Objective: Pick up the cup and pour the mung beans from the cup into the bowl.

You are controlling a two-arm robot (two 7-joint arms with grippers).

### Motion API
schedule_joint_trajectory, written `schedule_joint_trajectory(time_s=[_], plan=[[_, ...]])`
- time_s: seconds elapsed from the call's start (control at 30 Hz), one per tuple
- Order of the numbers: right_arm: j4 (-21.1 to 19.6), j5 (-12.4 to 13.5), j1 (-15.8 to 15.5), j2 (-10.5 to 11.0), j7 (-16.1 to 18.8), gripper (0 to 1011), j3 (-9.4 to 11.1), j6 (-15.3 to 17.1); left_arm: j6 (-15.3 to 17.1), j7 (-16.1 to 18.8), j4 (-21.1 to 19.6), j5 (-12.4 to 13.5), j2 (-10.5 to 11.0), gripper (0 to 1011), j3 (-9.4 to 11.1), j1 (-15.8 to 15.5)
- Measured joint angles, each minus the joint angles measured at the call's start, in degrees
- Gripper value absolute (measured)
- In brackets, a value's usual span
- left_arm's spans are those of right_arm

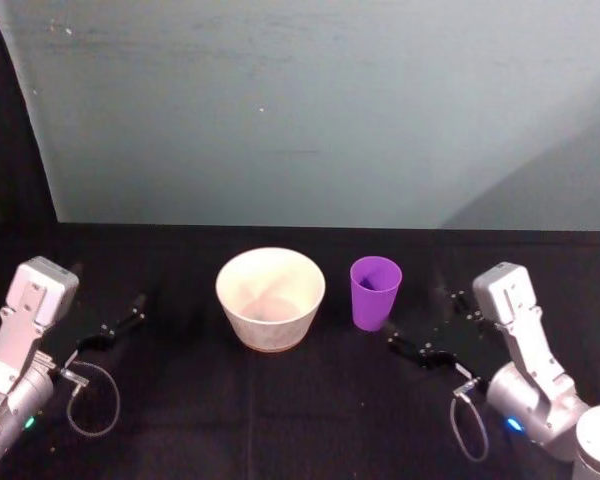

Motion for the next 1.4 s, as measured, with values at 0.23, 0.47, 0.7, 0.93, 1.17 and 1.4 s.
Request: schedule_joint_trajectory(time_s=[0.23, 0.47, 0.7, 0.93, 1.17, 1.4], plan=[[4.9, 1.7, 2.2, -3.3, 3.7, 1003, 0.4, -1.6, 0.0, 0.0, 0.0, 0.0, 0.0, 1011, 0.0, 0.0], [10.7, 2.7, 5.2, -6.9, 6.1, 1003, 1.3, -2.7, 0.0, 0.0, 0.0, 0.0, 0.0, 1011, 0.0, 0.0], [14.9, 2.6, 7.6, -9.4, 7.1, 1003, 2.0, -3.4, 0.0, 0.0, 0.0, 0.0, 0.0, 1011, 0.0, 0.0], [18.2, 1.7, 9.6, -11.2, 8.1, 1003, 2.3, -4.3, 0.0, 0.0, 0.0, 0.0, 0.0, 1011, 0.0, 0.0], [21.0, 0.9, 10.9, -12.7, 8.5, 1003, 2.9, -5.3, 0.0, 0.0, 0.0, 0.0, 0.0, 1011, 0.0, 0.0], [22.8, 0.3, 11.6, -13.7, 9.0, 1003, 3.7, -6.0, 0.0, 0.0, 0.0, 0.0, 0.0, 1011, 0.0, 0.0]])
